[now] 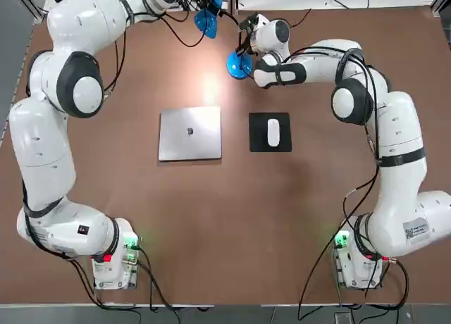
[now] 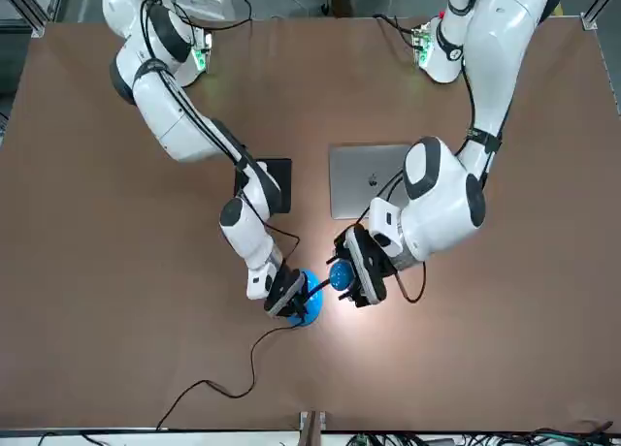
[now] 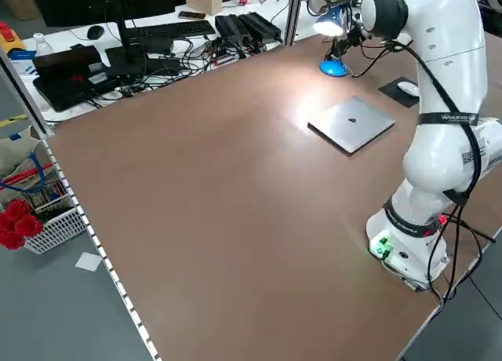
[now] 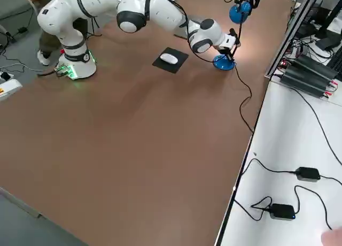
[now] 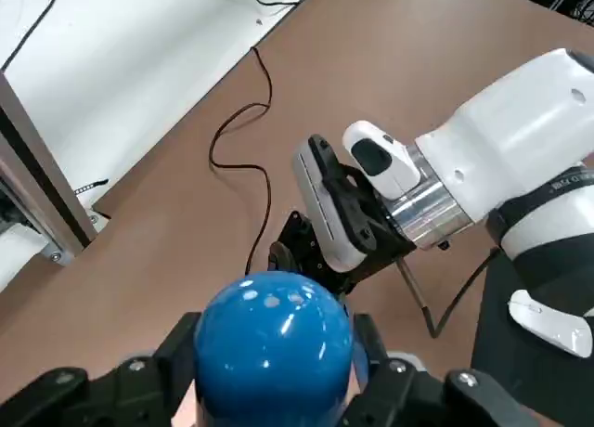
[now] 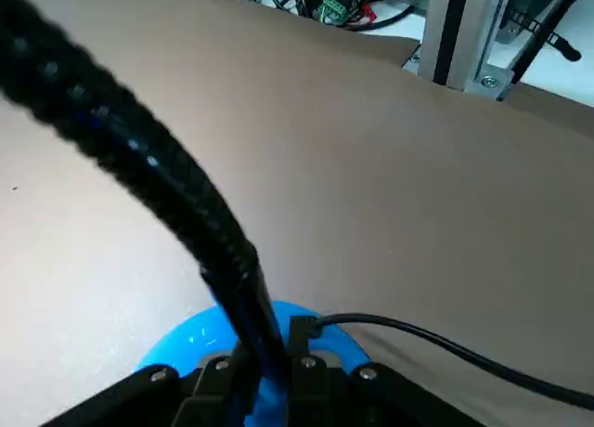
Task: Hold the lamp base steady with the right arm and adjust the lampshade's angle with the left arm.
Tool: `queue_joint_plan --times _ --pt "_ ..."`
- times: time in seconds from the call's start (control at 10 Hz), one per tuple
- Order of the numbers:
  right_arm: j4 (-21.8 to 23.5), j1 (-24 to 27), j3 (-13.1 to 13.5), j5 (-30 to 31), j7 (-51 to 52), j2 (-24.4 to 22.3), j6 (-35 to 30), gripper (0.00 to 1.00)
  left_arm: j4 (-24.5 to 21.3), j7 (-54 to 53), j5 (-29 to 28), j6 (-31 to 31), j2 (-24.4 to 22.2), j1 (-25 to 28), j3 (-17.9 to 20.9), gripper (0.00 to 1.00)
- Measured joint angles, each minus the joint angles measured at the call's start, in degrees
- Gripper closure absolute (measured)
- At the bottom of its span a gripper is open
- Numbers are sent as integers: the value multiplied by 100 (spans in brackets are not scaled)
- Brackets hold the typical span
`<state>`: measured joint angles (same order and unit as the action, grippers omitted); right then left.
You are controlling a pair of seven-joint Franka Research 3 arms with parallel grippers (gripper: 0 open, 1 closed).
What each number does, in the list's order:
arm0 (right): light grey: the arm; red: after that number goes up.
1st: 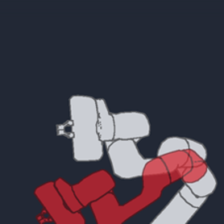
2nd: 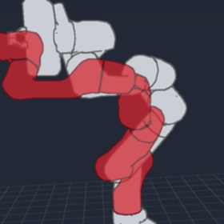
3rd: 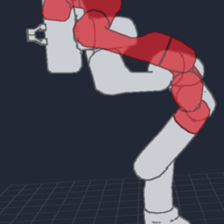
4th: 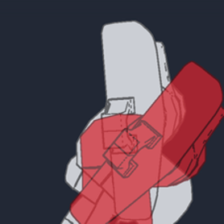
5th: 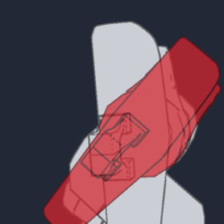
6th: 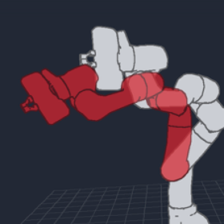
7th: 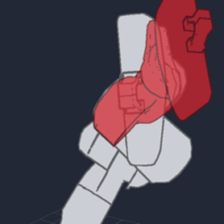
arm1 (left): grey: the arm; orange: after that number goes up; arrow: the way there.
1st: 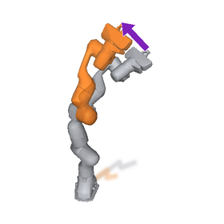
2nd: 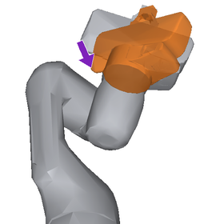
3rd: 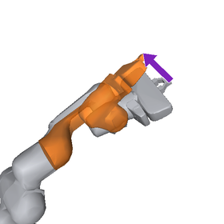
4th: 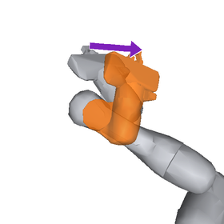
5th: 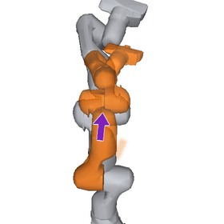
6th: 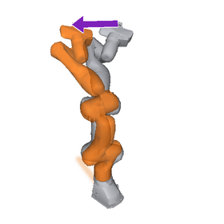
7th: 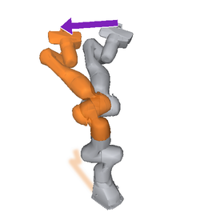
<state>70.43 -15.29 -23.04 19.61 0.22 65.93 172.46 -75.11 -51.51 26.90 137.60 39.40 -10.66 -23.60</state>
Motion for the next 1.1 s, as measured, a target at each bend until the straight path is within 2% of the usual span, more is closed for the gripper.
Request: queue_joint_plan --times 0.4,0.6,1.1 --pt "0 0 0 0 0 0 0 85 1 78 0 -1 0 -12 1 29" --pt "0 0 0 0 0 0 -1 85 2 79 0 -1 0 -31 9 37" --pt "-3 -6 4 0 2 0 -1 85 9 74 -108 -38 3 -54 48 45"
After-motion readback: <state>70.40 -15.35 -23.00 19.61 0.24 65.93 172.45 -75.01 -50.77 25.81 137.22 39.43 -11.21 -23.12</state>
